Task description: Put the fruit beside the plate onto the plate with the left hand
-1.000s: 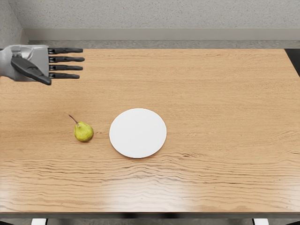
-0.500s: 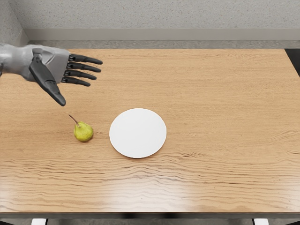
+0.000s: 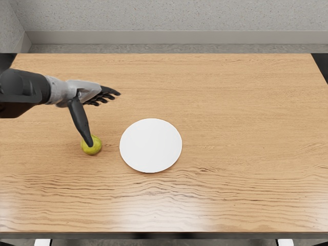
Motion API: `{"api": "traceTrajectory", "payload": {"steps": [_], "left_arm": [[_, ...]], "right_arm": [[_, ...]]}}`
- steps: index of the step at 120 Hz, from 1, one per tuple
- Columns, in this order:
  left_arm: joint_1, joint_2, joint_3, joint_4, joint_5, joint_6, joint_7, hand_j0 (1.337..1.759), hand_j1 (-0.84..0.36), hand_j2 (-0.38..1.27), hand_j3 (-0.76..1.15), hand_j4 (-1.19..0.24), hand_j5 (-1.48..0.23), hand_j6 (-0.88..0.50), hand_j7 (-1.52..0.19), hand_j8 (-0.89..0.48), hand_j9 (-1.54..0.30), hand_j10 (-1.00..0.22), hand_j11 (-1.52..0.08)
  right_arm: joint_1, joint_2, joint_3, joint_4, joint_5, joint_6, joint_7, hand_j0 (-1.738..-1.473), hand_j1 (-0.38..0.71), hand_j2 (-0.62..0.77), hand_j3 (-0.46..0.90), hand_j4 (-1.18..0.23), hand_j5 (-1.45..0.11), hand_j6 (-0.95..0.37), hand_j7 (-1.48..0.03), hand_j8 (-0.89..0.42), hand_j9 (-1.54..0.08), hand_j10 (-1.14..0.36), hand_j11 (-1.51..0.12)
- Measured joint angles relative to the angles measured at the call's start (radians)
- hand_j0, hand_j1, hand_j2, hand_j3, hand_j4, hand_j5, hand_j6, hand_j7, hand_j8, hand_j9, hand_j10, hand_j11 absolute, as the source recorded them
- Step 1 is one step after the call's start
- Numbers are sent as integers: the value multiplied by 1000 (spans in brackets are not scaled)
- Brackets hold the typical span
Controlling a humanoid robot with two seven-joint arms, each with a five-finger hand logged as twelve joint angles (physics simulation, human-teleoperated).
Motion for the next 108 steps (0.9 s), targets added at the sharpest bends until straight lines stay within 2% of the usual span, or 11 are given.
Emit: {"api": "traceTrajectory", "payload": {"steps": [15, 35, 64, 108], "left_arm": [[2, -5, 68, -43, 77, 152, 0, 1658, 304, 8, 0, -41, -50, -42, -50, -42, -50, -41, -49], [18, -32, 134, -58, 128, 257, 0, 1658, 304, 9, 0, -41, -50, -42, -50, -42, -50, -41, -50], [83, -42, 166, -63, 183, 322, 0, 1658, 304, 9, 0, -42, -50, -43, -50, -43, -50, -41, -50], [89, -91, 235, -62, 266, 454, 0, 1658, 305, 10, 0, -42, -50, -43, -50, -43, -50, -41, -50]], "right_arm": [[0, 0, 0, 0, 0, -1, 0, -1658, -349, 0, 0, 0, 0, 0, 0, 0, 0, 0, 0], [0, 0, 0, 0, 0, -1, 0, -1658, -349, 0, 0, 0, 0, 0, 0, 0, 0, 0, 0], [0, 0, 0, 0, 0, -2, 0, -1658, -349, 0, 0, 0, 0, 0, 0, 0, 0, 0, 0], [0, 0, 2, -1, 0, -3, 0, -1658, -349, 0, 0, 0, 0, 0, 0, 0, 0, 0, 0]]}}
